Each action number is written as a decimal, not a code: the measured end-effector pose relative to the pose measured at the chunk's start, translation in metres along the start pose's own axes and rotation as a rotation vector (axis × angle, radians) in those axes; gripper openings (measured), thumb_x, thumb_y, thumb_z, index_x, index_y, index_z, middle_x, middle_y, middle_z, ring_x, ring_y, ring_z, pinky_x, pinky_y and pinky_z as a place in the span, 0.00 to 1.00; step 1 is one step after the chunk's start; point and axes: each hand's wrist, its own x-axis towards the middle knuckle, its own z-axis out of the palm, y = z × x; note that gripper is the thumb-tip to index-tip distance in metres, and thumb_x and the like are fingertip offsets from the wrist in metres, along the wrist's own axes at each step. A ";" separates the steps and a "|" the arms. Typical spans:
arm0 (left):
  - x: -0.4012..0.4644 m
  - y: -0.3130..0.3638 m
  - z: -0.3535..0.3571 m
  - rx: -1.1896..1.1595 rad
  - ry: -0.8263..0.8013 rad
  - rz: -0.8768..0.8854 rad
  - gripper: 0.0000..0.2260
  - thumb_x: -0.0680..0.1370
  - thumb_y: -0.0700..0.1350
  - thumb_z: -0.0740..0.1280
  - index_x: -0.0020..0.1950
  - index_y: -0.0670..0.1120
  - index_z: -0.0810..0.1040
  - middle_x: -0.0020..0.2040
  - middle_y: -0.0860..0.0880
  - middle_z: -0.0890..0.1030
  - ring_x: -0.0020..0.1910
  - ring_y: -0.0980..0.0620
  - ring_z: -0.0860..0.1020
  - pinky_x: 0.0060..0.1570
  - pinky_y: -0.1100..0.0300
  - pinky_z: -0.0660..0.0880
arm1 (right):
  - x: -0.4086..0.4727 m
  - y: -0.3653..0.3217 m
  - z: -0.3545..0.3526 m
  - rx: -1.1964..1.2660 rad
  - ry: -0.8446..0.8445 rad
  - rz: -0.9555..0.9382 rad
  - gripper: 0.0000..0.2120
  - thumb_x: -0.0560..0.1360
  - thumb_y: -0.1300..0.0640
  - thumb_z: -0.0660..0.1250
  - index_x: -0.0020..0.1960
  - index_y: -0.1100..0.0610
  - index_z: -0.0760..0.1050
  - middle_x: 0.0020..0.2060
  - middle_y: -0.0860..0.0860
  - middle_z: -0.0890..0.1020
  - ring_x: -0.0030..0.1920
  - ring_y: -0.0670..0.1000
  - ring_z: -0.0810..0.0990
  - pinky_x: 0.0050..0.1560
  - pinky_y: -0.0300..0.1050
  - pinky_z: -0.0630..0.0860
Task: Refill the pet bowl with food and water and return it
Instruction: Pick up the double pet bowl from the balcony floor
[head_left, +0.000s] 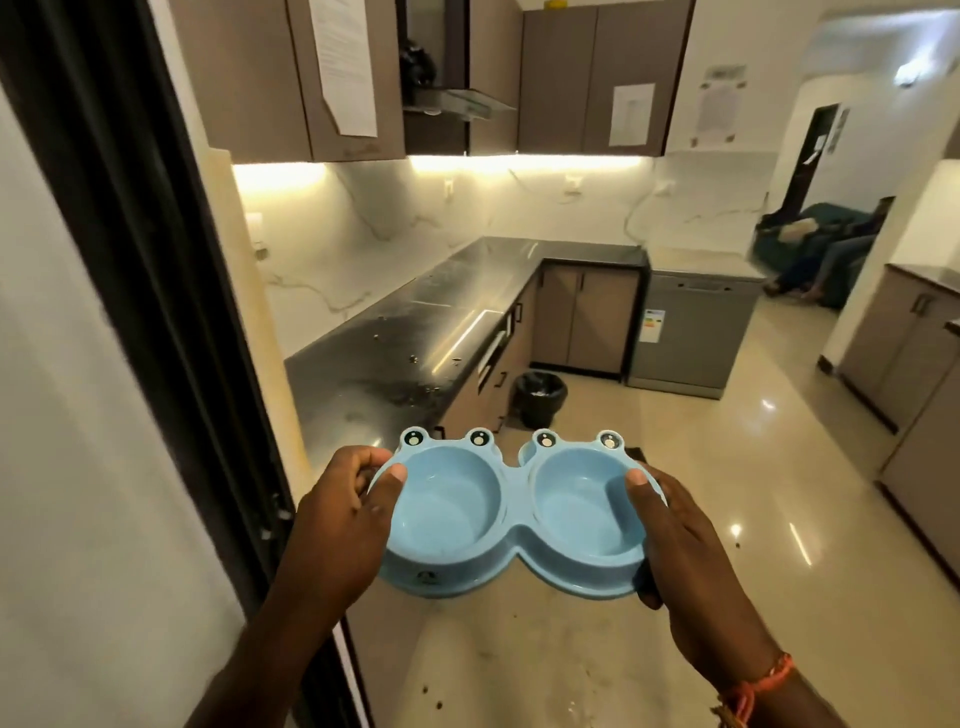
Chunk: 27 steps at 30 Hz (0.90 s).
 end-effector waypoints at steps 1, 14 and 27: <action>0.007 0.001 0.012 0.018 -0.007 0.010 0.03 0.82 0.50 0.68 0.53 0.54 0.79 0.46 0.53 0.85 0.47 0.53 0.83 0.44 0.55 0.76 | 0.008 0.002 -0.007 -0.008 0.007 0.008 0.13 0.81 0.38 0.59 0.61 0.39 0.76 0.40 0.55 0.81 0.30 0.50 0.72 0.25 0.42 0.68; 0.106 -0.009 0.121 0.144 -0.065 0.007 0.07 0.83 0.52 0.65 0.57 0.52 0.77 0.47 0.54 0.83 0.46 0.53 0.81 0.37 0.60 0.73 | 0.141 0.036 -0.035 -0.081 0.017 0.087 0.11 0.81 0.36 0.58 0.59 0.37 0.73 0.45 0.57 0.82 0.31 0.50 0.74 0.26 0.42 0.72; 0.320 -0.057 0.222 0.120 -0.048 -0.041 0.05 0.83 0.52 0.65 0.55 0.54 0.78 0.47 0.55 0.84 0.46 0.54 0.81 0.37 0.59 0.74 | 0.385 0.057 0.015 -0.140 0.008 0.073 0.10 0.81 0.38 0.59 0.61 0.35 0.74 0.46 0.54 0.83 0.32 0.49 0.77 0.27 0.42 0.72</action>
